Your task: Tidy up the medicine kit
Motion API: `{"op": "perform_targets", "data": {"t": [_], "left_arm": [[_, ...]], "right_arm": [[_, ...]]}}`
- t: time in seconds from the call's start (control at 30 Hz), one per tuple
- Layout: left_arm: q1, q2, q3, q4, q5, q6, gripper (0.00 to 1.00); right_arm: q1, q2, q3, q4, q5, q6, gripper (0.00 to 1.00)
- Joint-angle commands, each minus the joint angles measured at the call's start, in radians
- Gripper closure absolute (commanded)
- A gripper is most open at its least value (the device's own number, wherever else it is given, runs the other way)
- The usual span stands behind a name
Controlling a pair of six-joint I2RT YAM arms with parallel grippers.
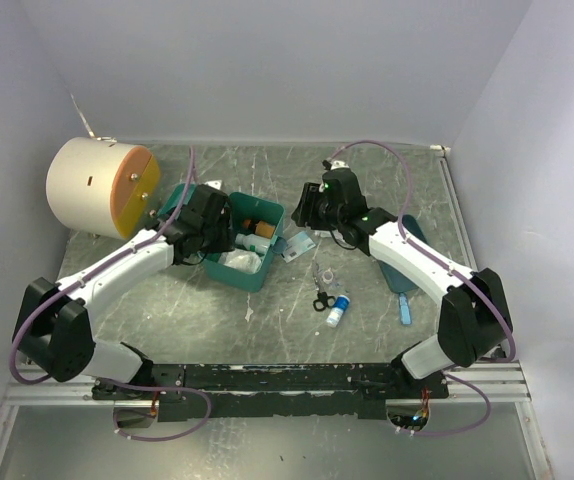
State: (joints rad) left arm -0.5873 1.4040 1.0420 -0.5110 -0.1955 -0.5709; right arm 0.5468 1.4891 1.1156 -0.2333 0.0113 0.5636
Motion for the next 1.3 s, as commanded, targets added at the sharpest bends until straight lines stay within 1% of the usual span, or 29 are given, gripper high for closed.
{"op": "perform_targets", "data": {"t": [0.0, 0.1, 0.2, 0.33, 0.43, 0.53, 0.63, 0.7, 0.8, 0.87, 0.93, 0.97, 1.07, 1.27], "left_arm": [[-0.009, -0.008, 0.042, -0.017, -0.005, 0.054, 0.5], [-0.011, -0.006, 0.05, 0.013, 0.028, 0.062, 0.51], [-0.01, -0.033, 0.072, 0.038, 0.043, 0.07, 0.49], [-0.01, -0.104, 0.099, 0.065, 0.025, 0.076, 0.46], [-0.008, -0.179, 0.099, 0.097, -0.018, 0.076, 0.44], [-0.009, -0.258, 0.096, 0.109, -0.086, 0.072, 0.38], [-0.008, -0.332, 0.105, 0.101, -0.146, 0.068, 0.29], [-0.009, -0.362, 0.113, 0.09, -0.165, 0.07, 0.24], [-0.008, -0.393, 0.135, 0.059, -0.185, 0.059, 0.18], [-0.009, -0.414, 0.143, 0.044, -0.181, 0.043, 0.18], [-0.009, -0.437, 0.134, 0.055, -0.15, 0.033, 0.18], [-0.008, -0.448, 0.128, 0.059, -0.133, 0.023, 0.18], [-0.009, -0.468, 0.105, 0.069, -0.095, -0.001, 0.19], [-0.009, -0.508, 0.069, 0.06, -0.09, -0.021, 0.2]], "right_arm": [[-0.013, -0.027, -0.024, 0.023, 0.02, -0.004, 0.51], [-0.029, -0.017, -0.01, 0.003, 0.044, 0.004, 0.52], [-0.049, -0.012, 0.003, -0.021, 0.088, -0.001, 0.52], [-0.126, 0.004, 0.021, -0.053, 0.11, -0.045, 0.52], [-0.166, 0.033, 0.04, -0.092, 0.124, -0.124, 0.52], [-0.192, 0.081, 0.065, -0.127, 0.102, -0.262, 0.51], [-0.195, 0.156, 0.114, -0.196, 0.097, -0.405, 0.51], [-0.195, 0.208, 0.151, -0.245, 0.138, -0.453, 0.51], [-0.198, 0.264, 0.183, -0.272, 0.195, -0.489, 0.51], [-0.2, 0.298, 0.204, -0.284, 0.182, -0.51, 0.55], [-0.204, 0.345, 0.247, -0.325, 0.241, -0.463, 0.59], [-0.207, 0.368, 0.261, -0.334, 0.231, -0.461, 0.6], [-0.207, 0.39, 0.271, -0.318, 0.193, -0.473, 0.6], [-0.207, 0.469, 0.328, -0.326, 0.237, -0.477, 0.58]]}}
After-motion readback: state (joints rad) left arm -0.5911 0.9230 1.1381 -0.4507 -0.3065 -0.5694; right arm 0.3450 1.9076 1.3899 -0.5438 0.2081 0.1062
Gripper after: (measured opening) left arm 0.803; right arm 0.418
